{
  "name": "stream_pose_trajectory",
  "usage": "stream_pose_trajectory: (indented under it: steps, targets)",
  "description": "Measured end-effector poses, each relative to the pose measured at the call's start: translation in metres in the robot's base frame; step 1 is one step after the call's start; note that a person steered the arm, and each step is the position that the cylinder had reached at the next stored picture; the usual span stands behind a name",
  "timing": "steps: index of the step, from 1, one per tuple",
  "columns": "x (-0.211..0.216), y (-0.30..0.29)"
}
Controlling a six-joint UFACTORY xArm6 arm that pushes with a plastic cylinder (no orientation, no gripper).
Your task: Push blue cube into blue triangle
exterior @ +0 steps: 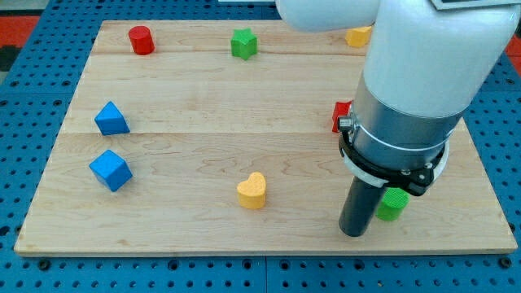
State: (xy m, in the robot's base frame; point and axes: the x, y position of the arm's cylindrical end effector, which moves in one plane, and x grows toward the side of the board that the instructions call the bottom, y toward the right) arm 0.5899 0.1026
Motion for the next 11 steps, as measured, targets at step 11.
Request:
stream_pose_trajectory:
  steps: [11]
  targets:
    - [-0.062,-0.297]
